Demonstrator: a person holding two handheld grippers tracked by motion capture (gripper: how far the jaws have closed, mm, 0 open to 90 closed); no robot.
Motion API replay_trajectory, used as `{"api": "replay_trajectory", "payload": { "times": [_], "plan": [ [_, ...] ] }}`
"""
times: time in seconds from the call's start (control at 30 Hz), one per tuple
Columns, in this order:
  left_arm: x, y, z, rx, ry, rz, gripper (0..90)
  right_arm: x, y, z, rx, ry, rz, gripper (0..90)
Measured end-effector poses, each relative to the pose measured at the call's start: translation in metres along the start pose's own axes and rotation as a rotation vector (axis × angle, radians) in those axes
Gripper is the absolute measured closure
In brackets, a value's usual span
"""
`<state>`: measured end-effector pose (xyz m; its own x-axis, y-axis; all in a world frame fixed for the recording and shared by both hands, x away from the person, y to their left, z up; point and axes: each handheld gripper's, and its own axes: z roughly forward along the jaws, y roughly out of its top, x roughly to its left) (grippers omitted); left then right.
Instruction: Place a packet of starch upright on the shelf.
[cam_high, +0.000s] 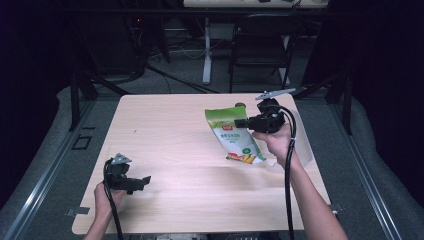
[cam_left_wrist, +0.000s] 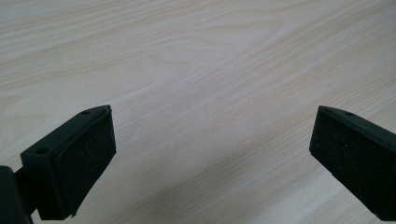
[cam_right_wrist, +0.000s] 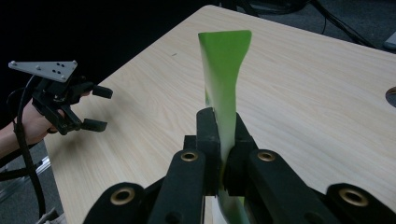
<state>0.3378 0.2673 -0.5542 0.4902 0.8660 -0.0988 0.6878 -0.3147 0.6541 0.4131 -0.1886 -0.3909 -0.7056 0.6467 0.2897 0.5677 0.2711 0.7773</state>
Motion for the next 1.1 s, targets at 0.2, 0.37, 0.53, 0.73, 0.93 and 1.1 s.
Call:
{"api": "replay_trajectory", "payload": {
  "times": [0.2, 0.37, 0.53, 0.73, 0.93, 1.1],
  "plan": [
    [0.000, 0.000, 0.000, 0.005, -0.002, 0.001, 0.4, -0.002, 0.003, 0.000, 0.006, -0.010, -0.005, 87.7],
    [0.000, 0.000, 0.000, 0.007, -0.005, 0.000, 0.4, -0.003, 0.006, 0.000, 0.004, -0.014, -0.005, 87.6],
    [0.001, 0.000, 0.000, 0.006, -0.004, -0.001, 0.4, -0.005, 0.011, 0.000, -0.004, -0.021, -0.007, 87.6],
    [0.001, 0.000, 0.000, 0.005, -0.002, -0.002, 0.4, -0.006, 0.020, -0.001, -0.007, -0.031, -0.013, 87.7],
    [0.001, 0.000, 0.000, 0.005, 0.002, 0.001, 0.4, -0.006, 0.027, -0.004, -0.009, -0.043, -0.019, 87.8],
    [0.001, 0.000, 0.000, 0.002, -0.001, -0.003, 0.4, -0.009, 0.035, -0.007, -0.003, -0.055, -0.030, 87.8]
  ]
}}
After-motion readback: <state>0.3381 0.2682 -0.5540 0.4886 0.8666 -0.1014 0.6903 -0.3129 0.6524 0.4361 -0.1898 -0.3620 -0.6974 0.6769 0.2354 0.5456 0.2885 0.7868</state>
